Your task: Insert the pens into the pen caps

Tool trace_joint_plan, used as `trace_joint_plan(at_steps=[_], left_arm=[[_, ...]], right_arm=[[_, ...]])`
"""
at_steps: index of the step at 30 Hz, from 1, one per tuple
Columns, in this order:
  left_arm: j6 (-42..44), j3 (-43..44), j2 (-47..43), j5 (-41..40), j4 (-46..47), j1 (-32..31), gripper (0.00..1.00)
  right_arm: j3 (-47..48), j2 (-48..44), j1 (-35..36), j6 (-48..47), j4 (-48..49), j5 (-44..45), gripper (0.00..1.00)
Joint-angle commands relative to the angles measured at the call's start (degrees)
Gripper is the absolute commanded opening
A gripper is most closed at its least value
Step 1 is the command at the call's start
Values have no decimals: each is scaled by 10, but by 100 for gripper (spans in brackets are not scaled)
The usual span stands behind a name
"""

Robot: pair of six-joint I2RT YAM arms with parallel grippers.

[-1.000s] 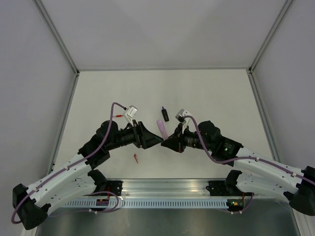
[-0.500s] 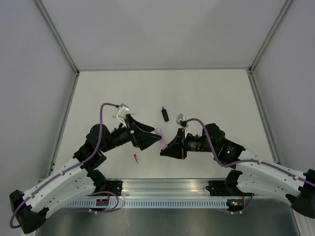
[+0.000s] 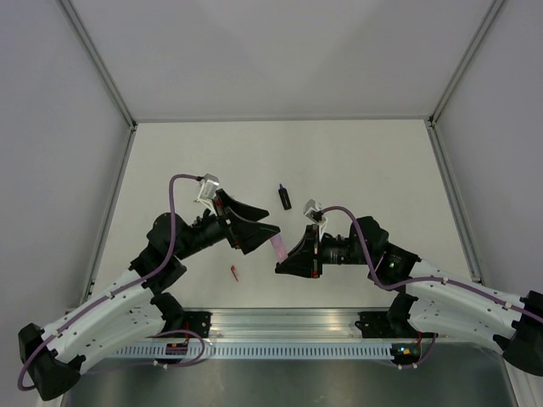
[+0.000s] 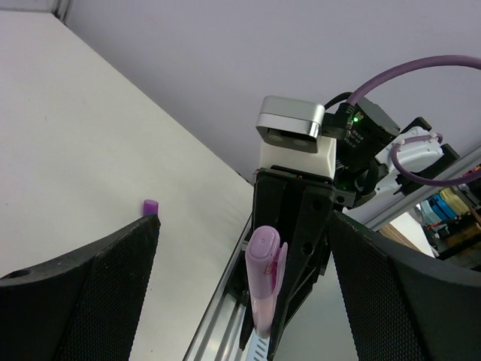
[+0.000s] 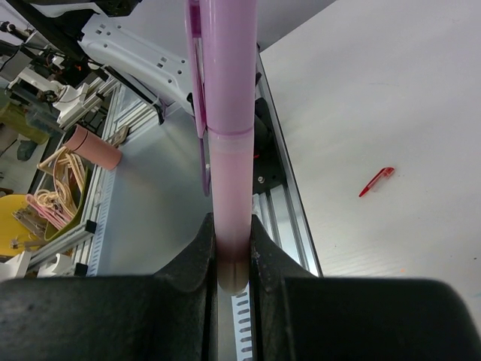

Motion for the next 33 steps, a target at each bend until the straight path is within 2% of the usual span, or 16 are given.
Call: trace_joint_plan(at_steps=[1,9,10,12,13,15,16,23,33], left_arm=[[-1,-6,-6,10,61,-1,96],[-18,-29,11,49,99,-1,72],[-21,-41,12,53,117,-1,62],[-28,-50,12,55,127,-1,49],[-30,-57,13,55,133,-1,36],[-34,-61,17,70,142,-1,23],[-35,-63,19,75,143,-1,4],[-76,-111,16,121,195,-1,2],[-122,-184,-26,151,255,-1,2]], right_arm=[[0,-6,4,9,42,-13,0],[-5,9,4,23,70,-19,0],[-5,10,4,23,76,-19,0],[-5,13,4,27,81,-19,0],[-6,15,5,29,87,-19,0],[-7,20,4,34,95,-23,0],[-8,23,5,37,99,-22,0],[11,38,5,38,123,22,0],[86,61,4,25,154,24,0]])
